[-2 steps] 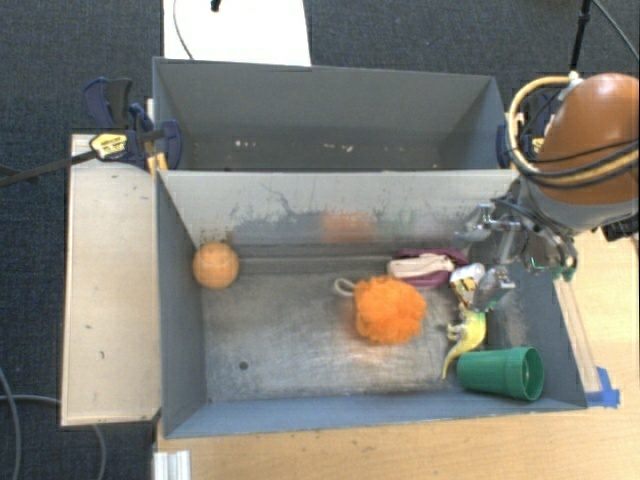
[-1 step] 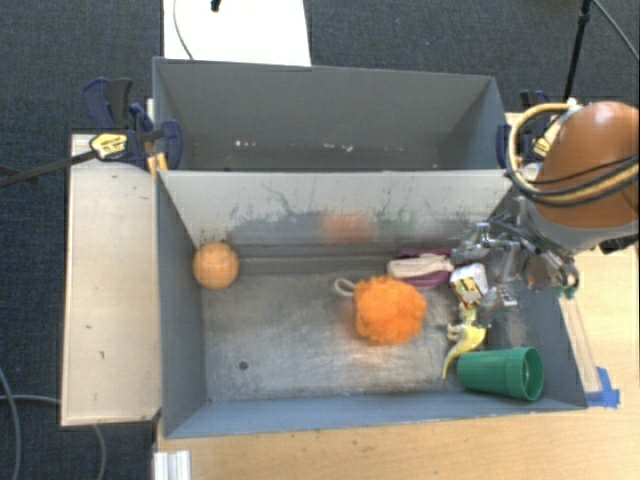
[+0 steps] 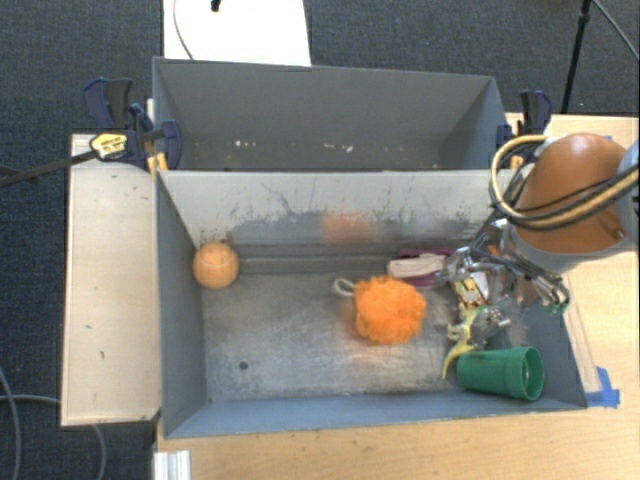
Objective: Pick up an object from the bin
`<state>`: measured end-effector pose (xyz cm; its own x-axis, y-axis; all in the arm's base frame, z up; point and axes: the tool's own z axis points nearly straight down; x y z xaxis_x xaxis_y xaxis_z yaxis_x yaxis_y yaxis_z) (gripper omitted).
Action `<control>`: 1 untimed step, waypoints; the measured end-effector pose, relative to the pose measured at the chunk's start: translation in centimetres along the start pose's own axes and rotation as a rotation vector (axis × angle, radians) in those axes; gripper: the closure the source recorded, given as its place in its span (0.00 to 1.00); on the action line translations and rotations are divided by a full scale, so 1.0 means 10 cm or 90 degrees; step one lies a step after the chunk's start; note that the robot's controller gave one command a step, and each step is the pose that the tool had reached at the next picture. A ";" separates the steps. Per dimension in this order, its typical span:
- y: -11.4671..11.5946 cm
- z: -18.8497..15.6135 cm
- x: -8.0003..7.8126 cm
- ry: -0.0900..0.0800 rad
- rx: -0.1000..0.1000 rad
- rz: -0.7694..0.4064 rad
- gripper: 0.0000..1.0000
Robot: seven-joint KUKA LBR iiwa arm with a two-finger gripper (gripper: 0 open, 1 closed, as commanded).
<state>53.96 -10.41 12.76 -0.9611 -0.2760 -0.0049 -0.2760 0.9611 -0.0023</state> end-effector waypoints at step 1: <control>-0.06 0.43 -0.21 0.016 -0.007 -0.103 0.00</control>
Offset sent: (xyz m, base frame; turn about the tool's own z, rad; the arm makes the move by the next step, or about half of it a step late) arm -0.0047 -0.0211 -0.0352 -0.5150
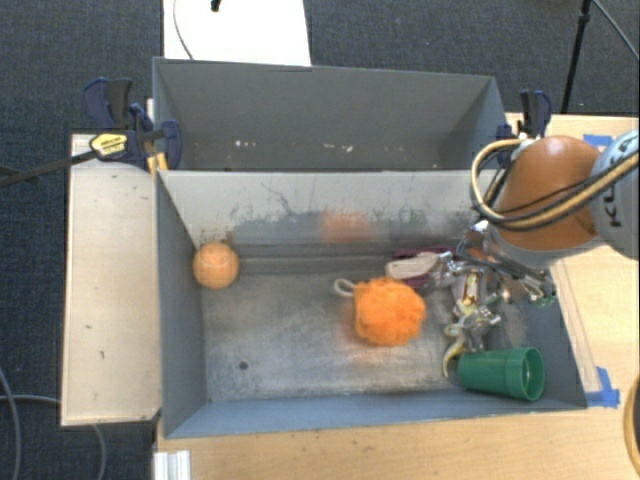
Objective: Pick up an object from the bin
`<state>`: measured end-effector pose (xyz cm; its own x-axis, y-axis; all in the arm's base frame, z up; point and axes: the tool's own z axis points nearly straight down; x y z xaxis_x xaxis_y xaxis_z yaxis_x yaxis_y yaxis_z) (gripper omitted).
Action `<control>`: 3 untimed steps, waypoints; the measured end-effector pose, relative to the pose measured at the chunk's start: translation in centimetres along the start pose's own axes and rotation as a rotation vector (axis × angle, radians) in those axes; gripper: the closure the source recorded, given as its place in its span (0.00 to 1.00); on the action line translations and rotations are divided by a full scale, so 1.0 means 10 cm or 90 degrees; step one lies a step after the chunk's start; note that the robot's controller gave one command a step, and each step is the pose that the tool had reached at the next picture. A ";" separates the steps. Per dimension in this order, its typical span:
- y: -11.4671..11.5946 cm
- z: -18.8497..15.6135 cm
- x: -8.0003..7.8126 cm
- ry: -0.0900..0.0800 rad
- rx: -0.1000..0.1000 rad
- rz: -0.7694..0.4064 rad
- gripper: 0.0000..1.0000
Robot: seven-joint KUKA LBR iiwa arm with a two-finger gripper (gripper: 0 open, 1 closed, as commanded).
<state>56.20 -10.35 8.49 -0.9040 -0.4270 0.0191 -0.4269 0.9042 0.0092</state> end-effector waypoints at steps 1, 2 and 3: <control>-0.04 0.04 0.05 -0.008 0.003 -0.044 0.00; -0.04 -0.10 0.34 -0.018 0.012 -0.246 0.00; -0.04 -0.28 0.70 -0.024 0.013 -0.319 1.00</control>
Offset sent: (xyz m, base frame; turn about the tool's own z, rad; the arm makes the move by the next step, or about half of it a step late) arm -0.0594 -0.0330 0.0285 -0.5562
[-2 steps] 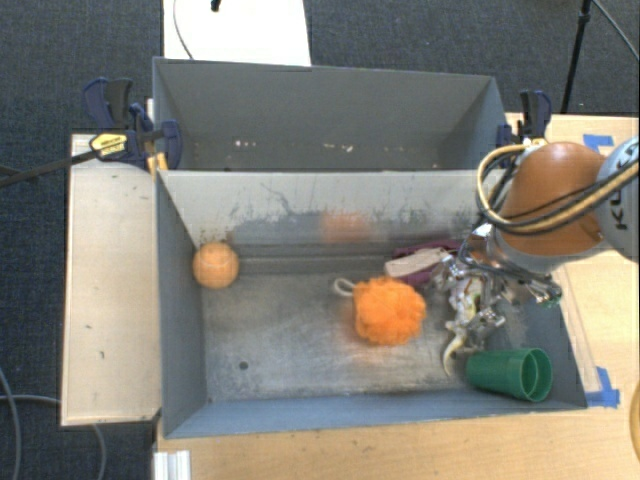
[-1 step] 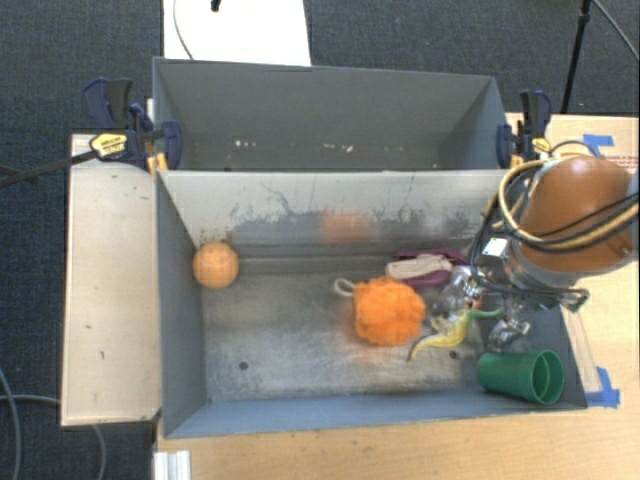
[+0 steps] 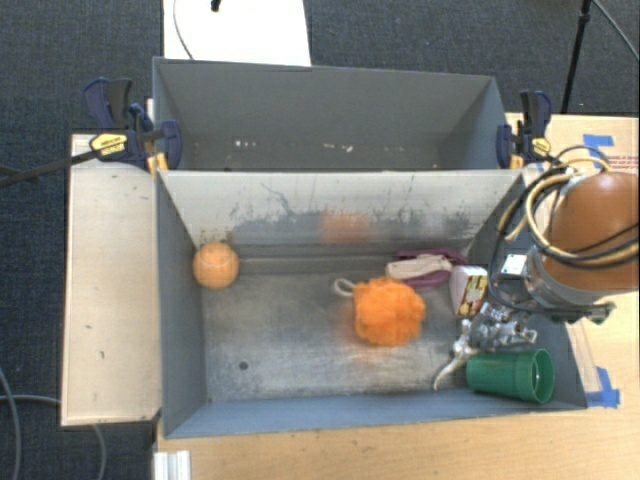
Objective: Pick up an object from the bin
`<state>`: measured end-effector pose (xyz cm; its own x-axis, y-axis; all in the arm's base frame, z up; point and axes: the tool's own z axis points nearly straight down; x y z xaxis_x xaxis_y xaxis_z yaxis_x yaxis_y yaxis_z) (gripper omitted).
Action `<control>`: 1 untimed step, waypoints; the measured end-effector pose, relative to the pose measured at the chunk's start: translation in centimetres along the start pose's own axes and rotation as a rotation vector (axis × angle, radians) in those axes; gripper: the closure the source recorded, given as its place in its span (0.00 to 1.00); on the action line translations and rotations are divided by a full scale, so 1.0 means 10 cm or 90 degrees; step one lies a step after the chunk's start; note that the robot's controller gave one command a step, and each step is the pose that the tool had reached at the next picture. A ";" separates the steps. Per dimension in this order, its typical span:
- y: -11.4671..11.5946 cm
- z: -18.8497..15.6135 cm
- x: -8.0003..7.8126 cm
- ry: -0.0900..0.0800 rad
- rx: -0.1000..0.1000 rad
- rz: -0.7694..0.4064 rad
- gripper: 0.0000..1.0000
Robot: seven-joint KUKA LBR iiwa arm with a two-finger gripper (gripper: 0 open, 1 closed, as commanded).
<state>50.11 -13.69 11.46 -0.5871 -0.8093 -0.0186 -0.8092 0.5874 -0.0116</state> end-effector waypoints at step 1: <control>0.00 0.03 0.06 0.008 -0.003 0.001 0.00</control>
Offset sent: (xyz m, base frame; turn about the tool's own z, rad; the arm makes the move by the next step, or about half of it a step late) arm 0.0000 0.0000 0.0000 0.0000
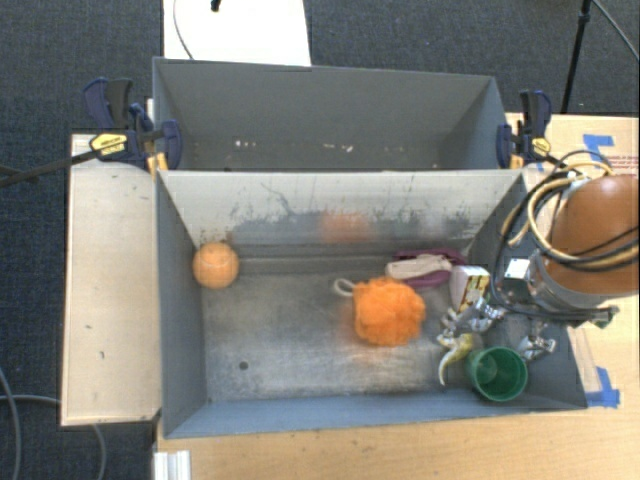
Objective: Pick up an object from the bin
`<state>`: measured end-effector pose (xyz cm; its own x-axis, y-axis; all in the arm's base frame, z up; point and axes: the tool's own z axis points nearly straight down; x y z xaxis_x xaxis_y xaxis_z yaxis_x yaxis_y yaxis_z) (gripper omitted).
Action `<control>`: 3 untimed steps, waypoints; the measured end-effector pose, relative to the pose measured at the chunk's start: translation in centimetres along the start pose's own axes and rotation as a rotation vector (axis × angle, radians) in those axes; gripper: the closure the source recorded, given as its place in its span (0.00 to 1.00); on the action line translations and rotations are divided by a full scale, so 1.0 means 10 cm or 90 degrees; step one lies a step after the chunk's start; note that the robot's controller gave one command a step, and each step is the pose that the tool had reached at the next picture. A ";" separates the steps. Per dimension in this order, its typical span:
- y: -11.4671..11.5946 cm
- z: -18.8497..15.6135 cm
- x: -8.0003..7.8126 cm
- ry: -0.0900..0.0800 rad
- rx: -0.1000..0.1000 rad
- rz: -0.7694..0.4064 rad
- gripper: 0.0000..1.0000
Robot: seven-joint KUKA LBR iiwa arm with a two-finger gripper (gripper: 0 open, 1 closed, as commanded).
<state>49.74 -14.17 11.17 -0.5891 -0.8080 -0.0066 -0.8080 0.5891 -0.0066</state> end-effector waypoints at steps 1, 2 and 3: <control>0.01 0.01 0.00 0.000 -0.002 0.000 0.00; 0.05 0.31 -0.18 -0.019 0.016 0.085 1.00; 0.05 0.31 -0.18 -0.019 0.016 0.084 1.00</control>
Offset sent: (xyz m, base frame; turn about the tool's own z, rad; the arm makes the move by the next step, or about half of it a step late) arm -0.0071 0.0100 -0.0417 0.1382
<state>50.45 -12.47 8.09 -0.6893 -0.7235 -0.0383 -0.7229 0.6903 -0.0284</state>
